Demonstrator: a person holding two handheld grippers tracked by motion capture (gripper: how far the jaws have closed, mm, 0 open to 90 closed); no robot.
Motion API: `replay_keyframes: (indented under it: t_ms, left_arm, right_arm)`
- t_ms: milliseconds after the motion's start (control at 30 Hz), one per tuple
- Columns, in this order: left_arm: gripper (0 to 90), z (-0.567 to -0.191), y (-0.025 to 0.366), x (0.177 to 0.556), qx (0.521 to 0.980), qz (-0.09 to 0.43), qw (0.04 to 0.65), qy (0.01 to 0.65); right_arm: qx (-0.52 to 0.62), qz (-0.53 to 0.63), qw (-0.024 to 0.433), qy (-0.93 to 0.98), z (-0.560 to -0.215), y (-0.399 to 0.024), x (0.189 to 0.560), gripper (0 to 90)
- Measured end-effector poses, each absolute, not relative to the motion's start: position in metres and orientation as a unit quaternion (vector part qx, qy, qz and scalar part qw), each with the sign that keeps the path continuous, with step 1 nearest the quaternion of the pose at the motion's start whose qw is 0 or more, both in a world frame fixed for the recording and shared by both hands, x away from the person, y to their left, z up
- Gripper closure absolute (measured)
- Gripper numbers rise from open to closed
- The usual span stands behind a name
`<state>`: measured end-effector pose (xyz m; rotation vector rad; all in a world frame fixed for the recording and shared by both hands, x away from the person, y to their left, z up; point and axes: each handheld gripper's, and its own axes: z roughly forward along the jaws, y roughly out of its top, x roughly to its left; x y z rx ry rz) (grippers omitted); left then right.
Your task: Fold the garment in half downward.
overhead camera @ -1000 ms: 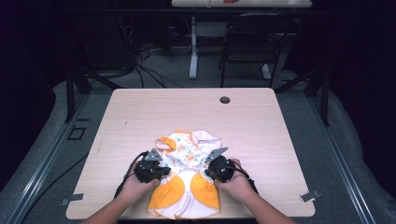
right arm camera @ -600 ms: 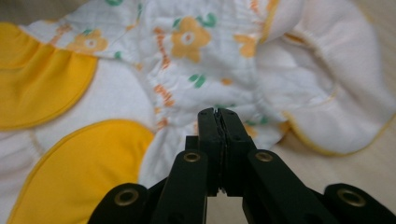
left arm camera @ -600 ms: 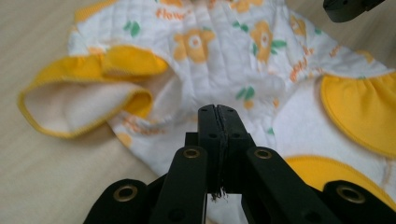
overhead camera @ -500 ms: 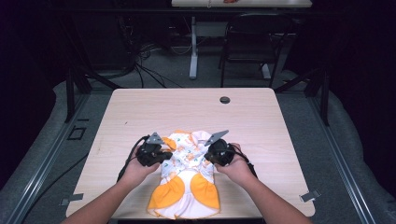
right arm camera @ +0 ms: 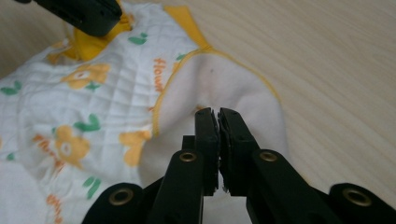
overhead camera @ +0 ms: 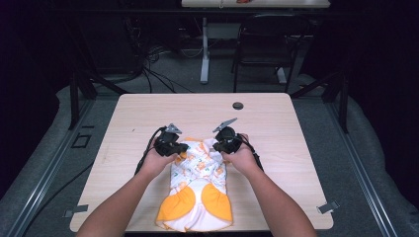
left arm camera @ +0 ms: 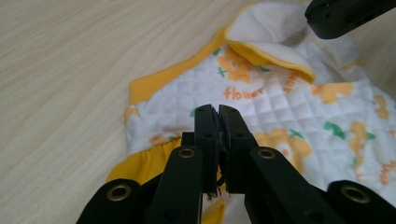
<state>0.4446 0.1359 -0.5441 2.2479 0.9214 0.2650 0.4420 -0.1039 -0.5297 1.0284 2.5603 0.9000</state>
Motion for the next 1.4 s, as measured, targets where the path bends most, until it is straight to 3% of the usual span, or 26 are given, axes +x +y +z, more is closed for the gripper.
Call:
replay_keyframes:
  t_ms: [333, 733, 1167, 1400]
  left_arm:
    - [82.4, -0.550, 0.143, 0.460, 0.860, 0.100, 0.335, 0.373]
    - [58.4, -0.559, 0.146, 0.468, 0.855, 0.115, 0.330, 0.384]
    - [51.7, -0.567, 0.148, 0.472, 0.852, 0.104, 0.327, 0.396]
    - [56.8, -0.570, 0.148, 0.472, 0.854, 0.094, 0.327, 0.394]
  right_arm:
    - [0.388, 0.308, 0.129, 0.859, -0.540, -0.106, 0.462, 82.3]
    - [0.407, 0.312, 0.133, 0.848, -0.547, -0.110, 0.473, 67.9]
    - [0.416, 0.279, 0.122, 0.857, -0.562, -0.105, 0.474, 63.1]
    - [0.429, 0.286, 0.098, 0.851, -0.564, -0.107, 0.476, 63.8]
